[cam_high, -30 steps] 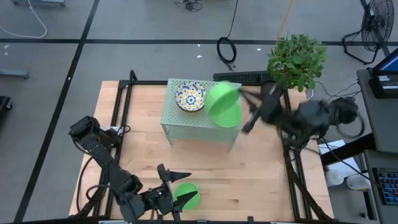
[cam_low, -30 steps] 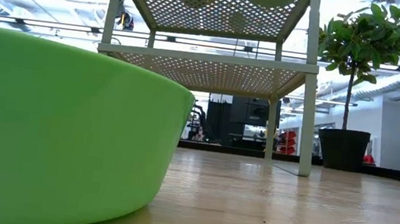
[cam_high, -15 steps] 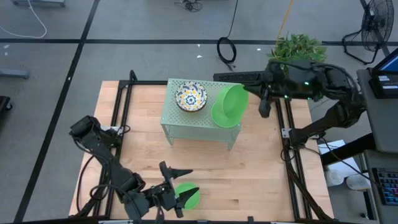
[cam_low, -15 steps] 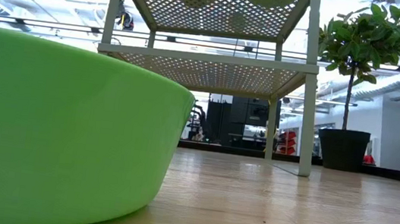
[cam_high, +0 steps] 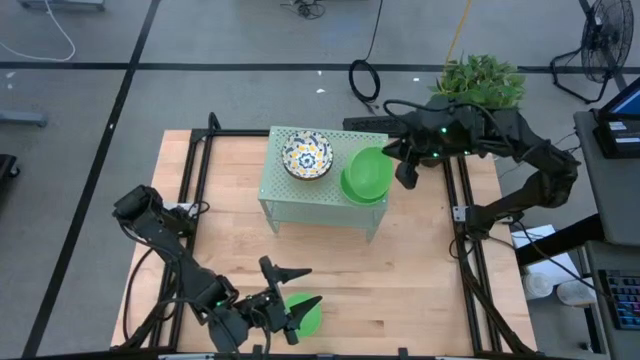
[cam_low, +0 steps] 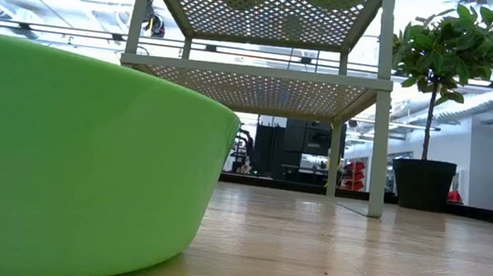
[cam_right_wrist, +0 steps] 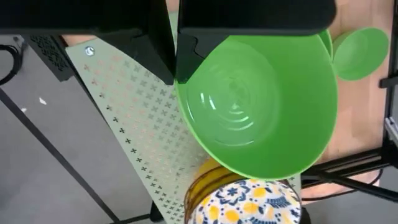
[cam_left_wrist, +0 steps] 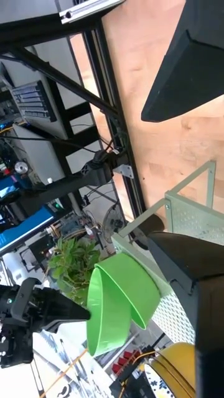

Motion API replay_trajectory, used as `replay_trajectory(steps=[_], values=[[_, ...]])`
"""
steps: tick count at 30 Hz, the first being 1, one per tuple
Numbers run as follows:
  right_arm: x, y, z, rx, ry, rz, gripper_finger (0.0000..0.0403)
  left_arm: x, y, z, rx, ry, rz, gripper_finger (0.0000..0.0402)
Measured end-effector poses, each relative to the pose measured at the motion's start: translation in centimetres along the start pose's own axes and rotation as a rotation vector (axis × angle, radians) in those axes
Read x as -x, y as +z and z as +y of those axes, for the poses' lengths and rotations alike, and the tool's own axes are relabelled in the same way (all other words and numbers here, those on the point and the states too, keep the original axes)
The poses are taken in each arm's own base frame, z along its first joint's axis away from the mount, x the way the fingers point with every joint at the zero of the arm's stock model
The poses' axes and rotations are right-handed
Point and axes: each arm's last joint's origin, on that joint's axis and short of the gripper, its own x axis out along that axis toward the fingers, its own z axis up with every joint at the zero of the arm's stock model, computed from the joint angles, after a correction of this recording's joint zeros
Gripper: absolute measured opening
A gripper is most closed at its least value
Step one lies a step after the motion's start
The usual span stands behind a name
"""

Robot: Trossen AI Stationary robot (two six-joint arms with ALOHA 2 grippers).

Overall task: Pick & Place Mini bowls
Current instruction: Stack the top green bowl on the green bowl on the shelf

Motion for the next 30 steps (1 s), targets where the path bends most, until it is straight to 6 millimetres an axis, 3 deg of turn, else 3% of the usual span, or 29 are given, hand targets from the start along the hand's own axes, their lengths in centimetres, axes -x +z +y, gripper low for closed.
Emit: replay_trajectory(steps=[18, 30], values=[[-0.11, -0.30, -0.09, -0.047, 0.060, 0.041, 0.0009, 0.00, -0.03, -0.02, 0.000, -0.001, 0.001, 0.0303], [-0.11, 0.15, -0.05, -0.012, 0.060, -0.009, 0.0114, -0.01, -0.27, -0.10, -0.008, -0.004, 0.013, 0.0306]])
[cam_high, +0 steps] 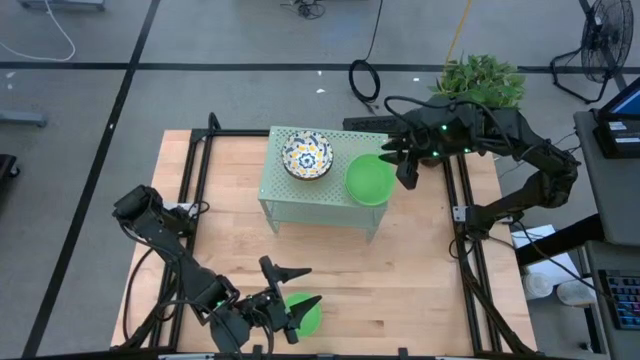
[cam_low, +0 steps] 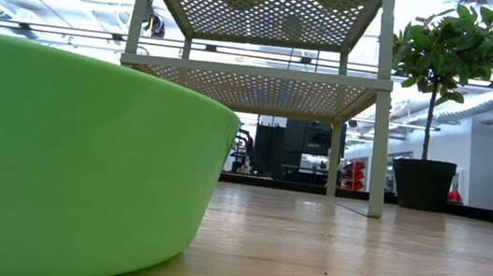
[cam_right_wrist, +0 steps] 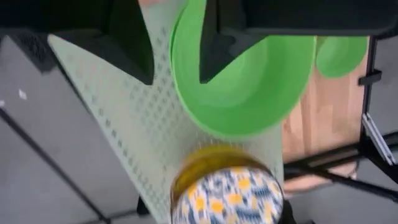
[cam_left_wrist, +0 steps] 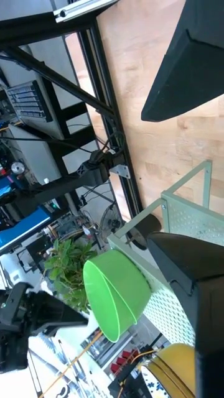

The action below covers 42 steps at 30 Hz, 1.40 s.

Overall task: Pick & Place Mini bowls
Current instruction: Stack the top green bowl on the green bowl on the shelf

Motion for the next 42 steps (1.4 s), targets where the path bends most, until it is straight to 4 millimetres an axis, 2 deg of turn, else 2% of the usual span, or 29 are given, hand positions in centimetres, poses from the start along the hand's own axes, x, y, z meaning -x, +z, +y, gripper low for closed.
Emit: replay_trajectory(steps=[5, 8, 11, 15, 19, 22, 26, 32, 42], values=[[0.1, 0.8, 0.6, 0.049, 0.035, -0.095, 0.0145, 0.0, -0.1, 0.0, 0.005, -0.002, 0.005, 0.0299], [0.2, 0.8, 1.5, 0.083, 0.068, -0.100, 0.0152, 0.0, -0.1, 0.0, 0.005, -0.002, 0.005, 0.0299], [-0.6, 0.7, 2.8, 0.099, 0.094, -0.077, 0.0153, 0.0, -0.1, 0.0, 0.004, -0.002, 0.005, 0.0299], [-3.0, 0.5, 5.0, 0.060, 0.064, -0.024, 0.0149, -0.2, -0.1, 0.1, 0.005, 0.002, 0.007, 0.0299], [-6.3, 0.0, 7.3, 0.115, 0.050, 0.055, 0.0149, -0.4, -0.2, 0.2, 0.008, 0.008, 0.010, 0.0299], [-7.9, -0.1, 8.1, 0.165, 0.005, 0.070, 0.0149, -0.5, -0.2, 0.2, 0.015, 0.011, 0.011, 0.0299], [-9.0, -0.2, 8.2, 0.215, -0.085, 0.073, 0.0148, -0.6, -0.2, 0.2, 0.016, 0.012, 0.012, 0.0298], [-8.7, -0.3, 8.1, 0.233, -0.094, 0.084, 0.0140, -0.6, -0.4, 0.1, 0.012, -0.014, 0.018, 0.0299], [-5.9, -0.2, 8.1, 0.237, -0.058, 0.015, 0.0096, -0.6, -0.5, 0.1, 0.020, -0.018, 0.026, 0.0299]])
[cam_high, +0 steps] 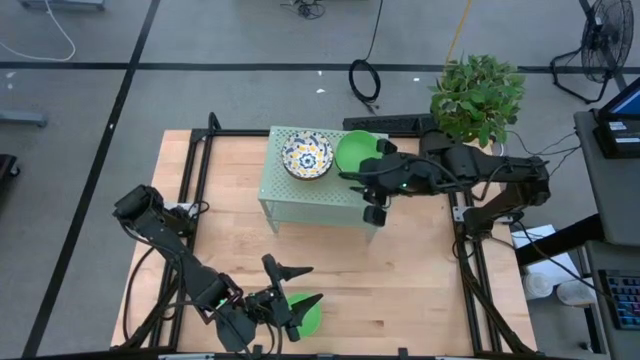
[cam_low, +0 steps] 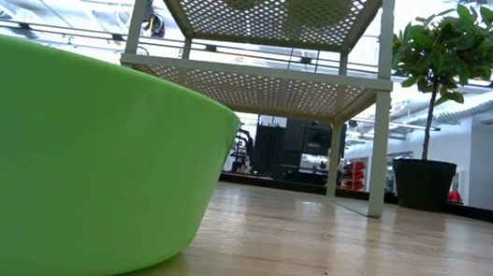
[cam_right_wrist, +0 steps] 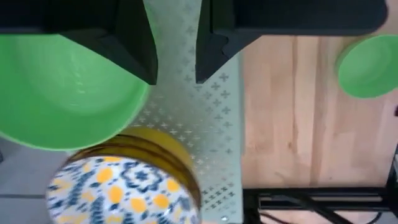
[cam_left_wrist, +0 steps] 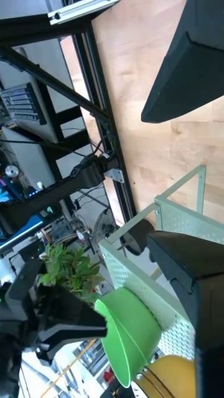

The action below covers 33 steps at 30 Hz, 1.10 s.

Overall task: Pick & Place Mini bowls
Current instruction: Stack the top green bowl on the green bowl on the shelf

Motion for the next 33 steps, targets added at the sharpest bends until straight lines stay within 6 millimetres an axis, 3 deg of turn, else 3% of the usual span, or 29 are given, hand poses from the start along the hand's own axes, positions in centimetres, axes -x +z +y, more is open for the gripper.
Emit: replay_trajectory(steps=[6, 20, 28, 33], values=[[0.1, 0.2, -0.2, 0.007, -0.052, -0.023, 0.0083, 0.0, 0.0, 0.0, 0.000, 0.000, 0.000, 0.0299], [-2.4, -0.5, 0.3, 0.121, -0.160, -0.028, 0.0099, 0.0, 0.0, 0.0, 0.001, 0.000, 0.000, 0.0299], [-3.2, -0.8, 0.5, 0.156, -0.164, -0.026, 0.0081, 0.0, 0.0, 0.0, 0.004, 0.000, 0.000, 0.0299], [-3.1, -0.8, 0.5, 0.166, -0.163, -0.032, 0.0046, 0.0, 0.0, 0.0, 0.005, 0.000, 0.000, 0.0299]])
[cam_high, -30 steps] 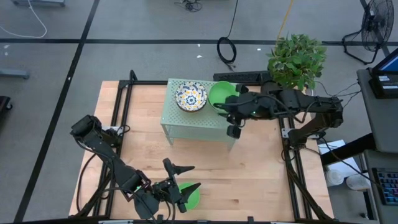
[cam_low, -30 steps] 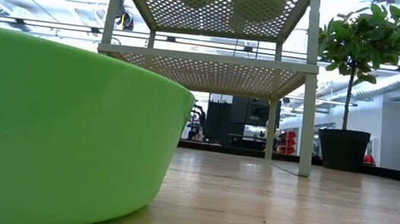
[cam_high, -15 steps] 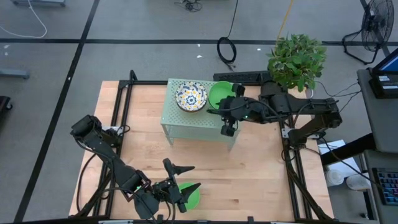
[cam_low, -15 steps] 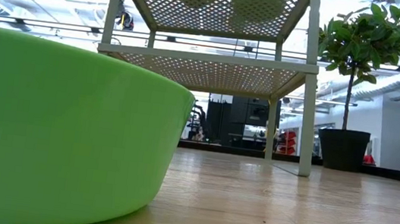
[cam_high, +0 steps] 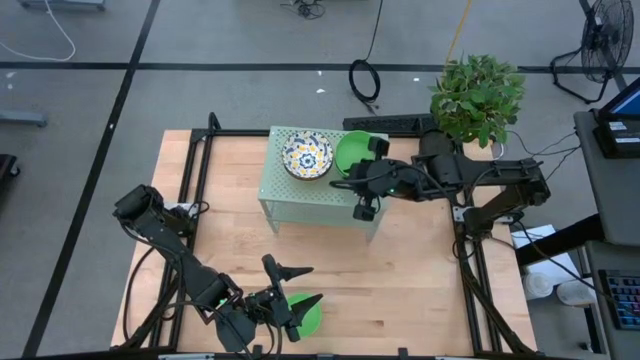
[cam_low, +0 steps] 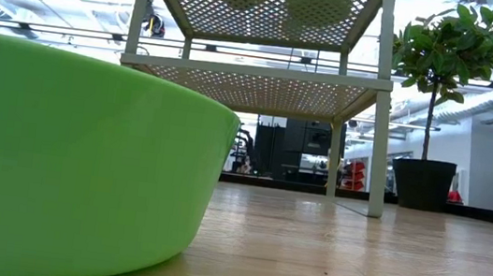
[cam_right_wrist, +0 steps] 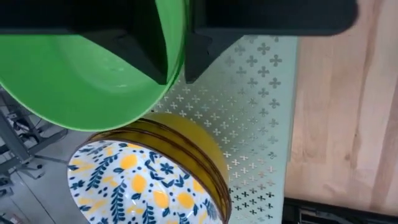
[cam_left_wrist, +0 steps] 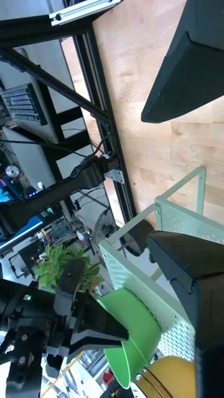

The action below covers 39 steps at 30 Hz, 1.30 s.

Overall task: Pick & Place Mini bowls
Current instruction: Stack the top green bowl on the green bowl on the shelf

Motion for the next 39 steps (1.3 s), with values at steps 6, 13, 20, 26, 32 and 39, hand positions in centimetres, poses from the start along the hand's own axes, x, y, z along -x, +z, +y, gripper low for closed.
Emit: replay_trajectory(steps=[6, 13, 20, 26, 32, 39], values=[[0.0, 0.0, 0.0, 0.017, 0.000, 0.000, 0.0008, 0.0, 0.0, 0.0, 0.009, 0.000, 0.000, 0.0299], [0.2, 0.0, -0.1, 0.011, 0.001, -0.005, 0.0003, 0.0, 0.0, 0.0, 0.009, 0.000, 0.000, 0.0299], [0.4, 0.0, 0.2, 0.018, 0.008, -0.006, 0.0001, 0.0, 0.0, -0.1, 0.008, -0.039, -0.006, 0.0299], [0.6, -0.2, 0.4, 0.014, 0.016, 0.008, 0.0001, 0.0, 0.0, -0.1, 0.004, -0.049, -0.009, 0.0299], [1.5, -0.3, 0.5, 0.002, 0.012, 0.004, 0.0001, 0.0, 0.0, -0.1, 0.001, -0.042, -0.007, 0.0299], [3.3, -0.7, 0.1, -0.038, 0.026, -0.006, 0.0000, 0.0, 0.0, -0.1, 0.000, -0.041, -0.007, 0.0299]])
